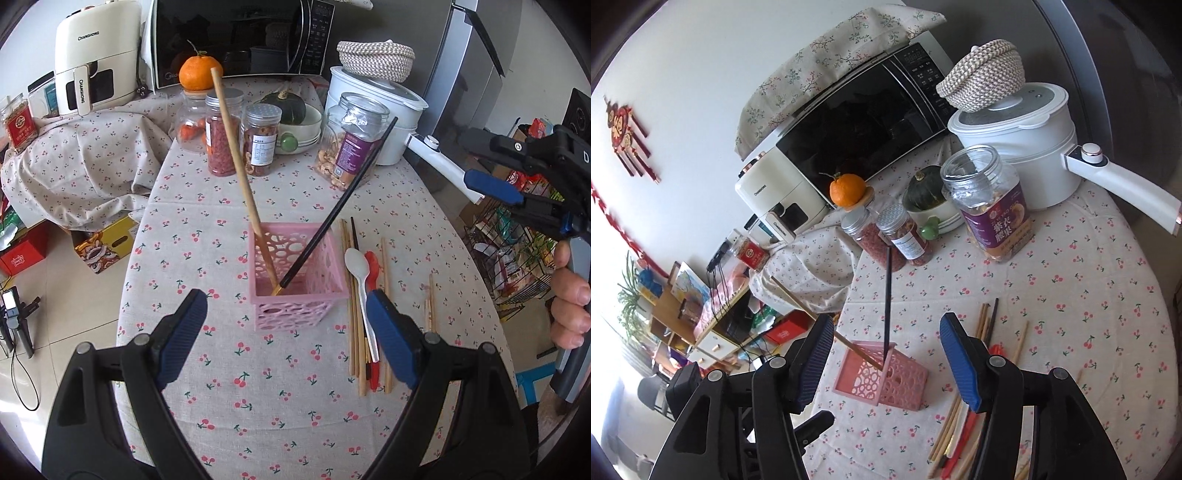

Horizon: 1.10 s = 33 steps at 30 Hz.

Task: Organize utensils
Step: 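Open the left gripper while the right gripper opens, dropping both chopsticks into the basket, then grasp another wooden chopstick from the pile with the left gripper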

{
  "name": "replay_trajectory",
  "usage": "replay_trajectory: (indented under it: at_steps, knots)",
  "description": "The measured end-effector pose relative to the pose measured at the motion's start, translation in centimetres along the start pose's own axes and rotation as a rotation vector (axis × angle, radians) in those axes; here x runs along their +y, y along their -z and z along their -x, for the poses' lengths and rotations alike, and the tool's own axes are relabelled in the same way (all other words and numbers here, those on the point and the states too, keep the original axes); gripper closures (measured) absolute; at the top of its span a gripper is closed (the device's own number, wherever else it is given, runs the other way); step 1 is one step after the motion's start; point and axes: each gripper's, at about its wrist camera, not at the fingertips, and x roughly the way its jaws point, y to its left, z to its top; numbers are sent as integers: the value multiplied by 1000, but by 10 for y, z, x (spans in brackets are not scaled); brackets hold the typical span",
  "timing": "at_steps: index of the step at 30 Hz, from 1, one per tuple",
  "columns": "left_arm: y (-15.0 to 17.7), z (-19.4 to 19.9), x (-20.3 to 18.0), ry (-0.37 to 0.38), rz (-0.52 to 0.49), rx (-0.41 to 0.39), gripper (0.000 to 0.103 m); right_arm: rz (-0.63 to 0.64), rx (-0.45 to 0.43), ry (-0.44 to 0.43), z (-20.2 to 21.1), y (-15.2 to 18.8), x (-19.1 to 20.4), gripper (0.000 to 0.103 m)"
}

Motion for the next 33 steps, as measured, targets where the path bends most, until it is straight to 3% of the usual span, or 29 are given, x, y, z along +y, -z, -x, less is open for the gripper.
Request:
replay_trajectory:
  at_steps: [4, 9, 18, 21, 26, 33]
  knots:
    - [5, -2, -19, 21, -39, 23, 15, -9, 16, 124, 17, 6, -25, 36]
    - [4, -8, -46, 23, -90, 61, 15, -58, 101, 293, 26, 20, -67, 34]
    - [1, -33, -98, 94, -140, 119, 17, -168, 217, 385, 36, 51, -127, 32]
    - [-3, -52, -114, 97, -154, 142, 34, -184, 238, 414, 38, 55, -142, 32]
    - [-7, -103, -138, 131, -156, 251, 72, -166, 252, 434, 39, 55, -151, 32]
    - [-22, -162, -154, 48, -155, 305, 83, -151, 301, 428, 32, 56, -159, 32]
